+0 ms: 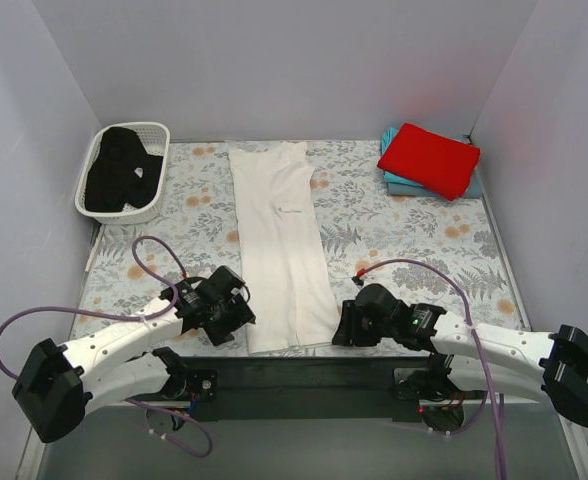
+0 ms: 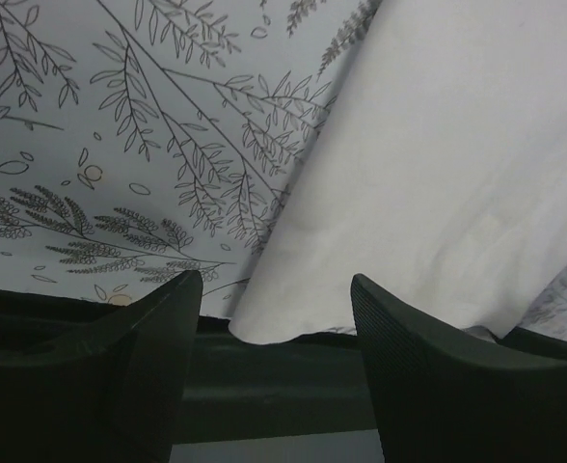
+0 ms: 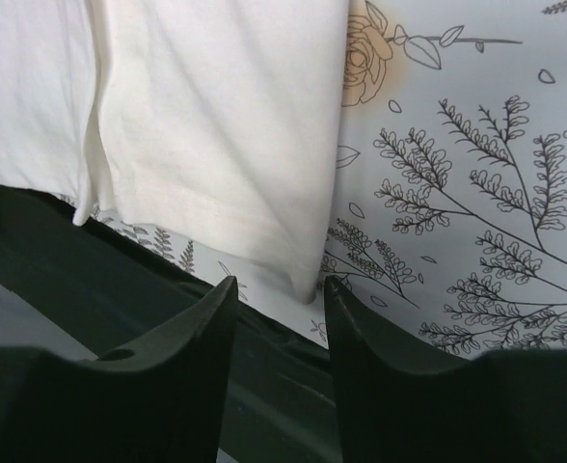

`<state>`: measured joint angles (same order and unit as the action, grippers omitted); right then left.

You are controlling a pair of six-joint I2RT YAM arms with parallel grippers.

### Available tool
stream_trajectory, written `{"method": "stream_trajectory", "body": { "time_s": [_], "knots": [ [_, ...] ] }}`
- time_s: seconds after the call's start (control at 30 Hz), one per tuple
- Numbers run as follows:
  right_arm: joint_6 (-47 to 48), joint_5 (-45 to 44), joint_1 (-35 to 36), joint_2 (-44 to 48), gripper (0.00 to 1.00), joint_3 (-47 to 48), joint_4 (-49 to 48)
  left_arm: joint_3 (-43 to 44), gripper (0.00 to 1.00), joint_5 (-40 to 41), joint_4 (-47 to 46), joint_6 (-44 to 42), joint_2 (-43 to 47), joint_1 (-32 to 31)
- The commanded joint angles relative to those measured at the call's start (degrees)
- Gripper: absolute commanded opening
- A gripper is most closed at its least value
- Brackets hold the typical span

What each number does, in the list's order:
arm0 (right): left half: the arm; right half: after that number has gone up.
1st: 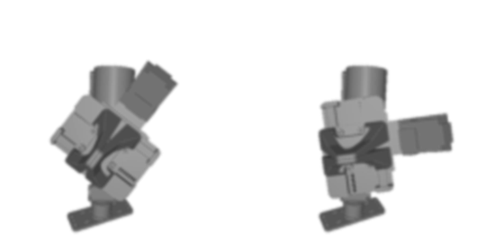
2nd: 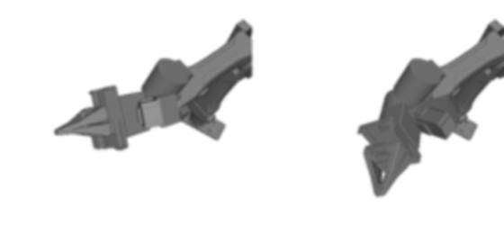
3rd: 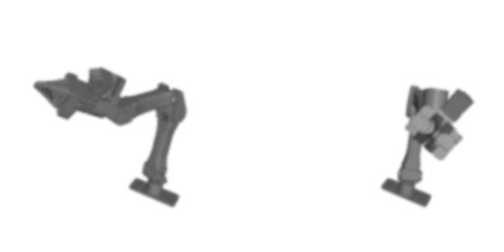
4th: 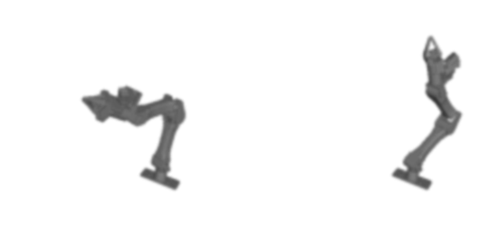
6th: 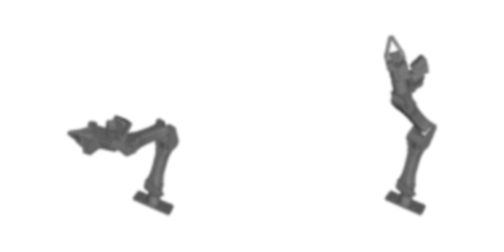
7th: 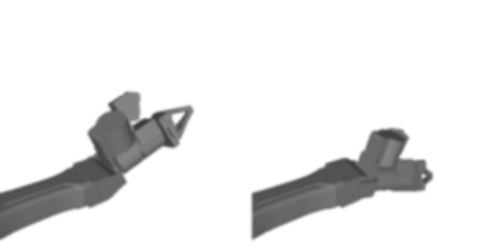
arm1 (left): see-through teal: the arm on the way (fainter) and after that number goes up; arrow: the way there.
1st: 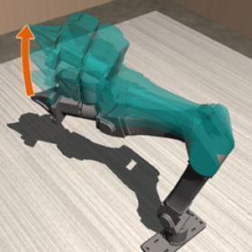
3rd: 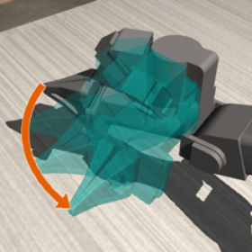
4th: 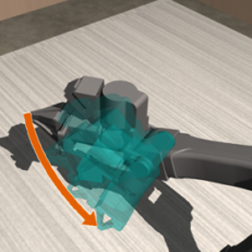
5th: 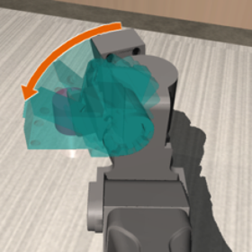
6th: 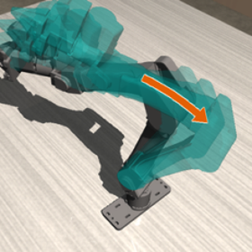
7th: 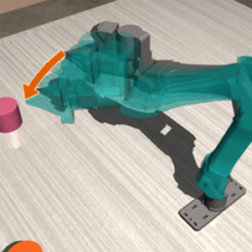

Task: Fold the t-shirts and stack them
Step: Fold the tshirt

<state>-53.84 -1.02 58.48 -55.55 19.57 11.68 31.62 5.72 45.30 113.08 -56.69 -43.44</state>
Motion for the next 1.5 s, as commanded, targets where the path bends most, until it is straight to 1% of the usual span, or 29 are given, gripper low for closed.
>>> {"method": "stream_trajectory", "body": {
  "time_s": [0.0, 0.07, 0.13, 0.23, 0.33, 0.47, 0.6, 0.83, 0.87, 0.97, 1.0, 1.1, 1.3, 1.47],
  "knots": [
    [3.4, 0.6, -0.1, 0.0, 0.50, 2.1, 5.5, 0.2, 0.61, -0.9, 5.8, 7.7, -0.7, -2.9],
    [3.9, 0.1, -0.3, 0.1, 0.52, 2.9, 6.5, -0.7, 0.58, -2.0, 5.7, 10.0, -1.0, -5.2],
    [4.1, -1.1, -0.5, 0.5, 0.53, 3.9, 7.8, -2.3, 0.54, -2.4, 5.8, 12.4, -1.0, -7.3],
    [4.2, -2.1, -1.3, 1.4, 0.53, 3.9, 8.4, -4.5, 0.49, -3.6, 4.5, 13.7, -0.9, -8.8],
    [4.7, -1.8, -3.1, 2.2, 0.52, 3.7, 8.5, -6.0, 0.47, -4.7, 2.7, 14.2, -1.4, -10.1],
    [5.3, -1.9, -3.9, 2.7, 0.53, 4.2, 8.5, -7.5, 0.47, -5.1, -0.9, 14.2, -0.4, -11.0],
    [6.2, -1.6, -4.2, 3.2, 0.53, 5.3, 8.5, -7.4, 0.41, -5.1, -2.8, 13.4, 1.5, -11.6],
    [7.8, -1.4, -4.2, 1.8, 0.53, 8.4, 8.6, -5.1, 0.41, -4.2, 0.2, 12.2, 7.8, -11.9],
    [7.8, -1.5, -4.2, 1.1, 0.53, 8.4, 8.6, -5.4, 0.46, -4.0, 0.3, 12.4, 8.6, -11.9],
    [7.9, -1.4, -4.2, -1.0, 0.53, 8.6, 8.5, -7.9, 0.52, -4.7, -2.0, 12.9, 9.8, -11.9],
    [7.7, -1.4, -4.2, -1.4, 0.53, 8.6, 8.4, -9.4, 0.52, -5.1, -4.2, 12.8, 9.8, -11.9],
    [7.4, -1.2, -4.2, -2.3, 0.51, 7.5, 7.2, -11.0, 0.52, -5.4, -6.4, 12.5, 7.9, -11.9],
    [6.6, 0.0, -4.2, -3.9, 0.49, 5.7, 4.8, -13.0, 0.51, -4.6, -8.8, 12.3, 6.6, -11.9],
    [5.9, 0.4, -4.2, -4.5, 0.48, 4.6, 3.4, -12.9, 0.48, -4.2, -10.0, 12.1, 6.2, -11.9]
  ]
}}
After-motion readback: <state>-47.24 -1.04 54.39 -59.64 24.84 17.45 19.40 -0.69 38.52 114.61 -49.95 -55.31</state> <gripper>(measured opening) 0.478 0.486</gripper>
